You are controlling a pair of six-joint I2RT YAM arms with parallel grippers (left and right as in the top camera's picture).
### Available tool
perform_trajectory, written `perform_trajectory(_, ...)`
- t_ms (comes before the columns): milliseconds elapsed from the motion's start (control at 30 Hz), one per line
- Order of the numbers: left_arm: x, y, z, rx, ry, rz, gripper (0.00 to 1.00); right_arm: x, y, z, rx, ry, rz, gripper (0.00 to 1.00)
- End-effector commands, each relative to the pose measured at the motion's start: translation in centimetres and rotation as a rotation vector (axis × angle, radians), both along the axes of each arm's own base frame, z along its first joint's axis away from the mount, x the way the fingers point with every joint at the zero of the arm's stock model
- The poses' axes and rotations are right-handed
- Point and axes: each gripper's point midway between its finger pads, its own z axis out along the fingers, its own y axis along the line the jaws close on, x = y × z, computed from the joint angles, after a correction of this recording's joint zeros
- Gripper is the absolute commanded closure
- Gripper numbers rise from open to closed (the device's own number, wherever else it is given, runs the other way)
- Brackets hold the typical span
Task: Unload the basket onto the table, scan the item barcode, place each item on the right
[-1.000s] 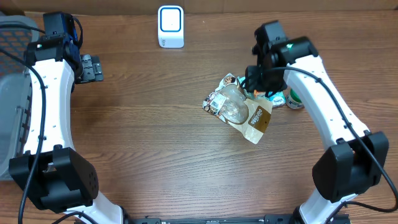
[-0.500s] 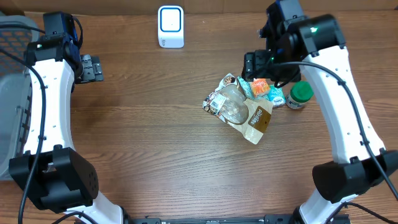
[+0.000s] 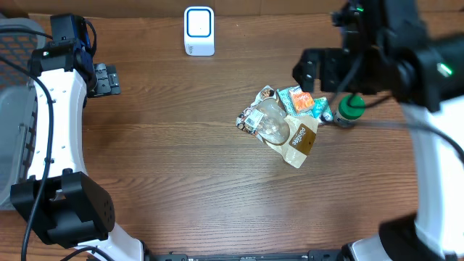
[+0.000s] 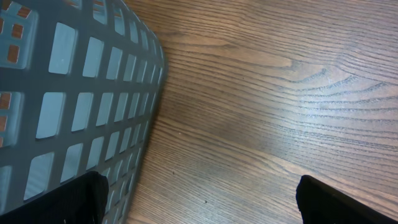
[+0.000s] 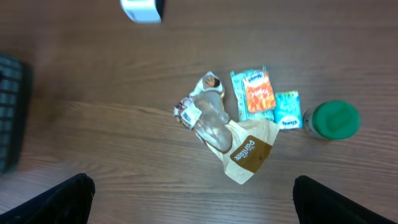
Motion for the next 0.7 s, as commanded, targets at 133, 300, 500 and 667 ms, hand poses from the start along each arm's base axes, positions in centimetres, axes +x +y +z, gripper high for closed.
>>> perform_trajectory(133,0.2,0.5,0.4,0.016,-0.006,0.003,0.01,-6.4,-4.3,8.0,0.030,-0.279,-0.152,0.00)
perform_trajectory(300,0.2,0.5,0.4,0.017,-0.006,0.003,0.01,-9.7,-5.4,10.3,0.060,-0.374,-0.163,0.00)
perform_trajectory(500,0.2,0.5,0.4,0.016,-0.006,0.003,0.01,-12.1,-6.1,11.7,0.083,-0.440,-0.163,0.00)
perform_trajectory(667,0.2,0.5,0.4,0.016,-0.006,0.003,0.01,-12.9,-6.3,12.1,0.092,-0.461,-0.163,0.00)
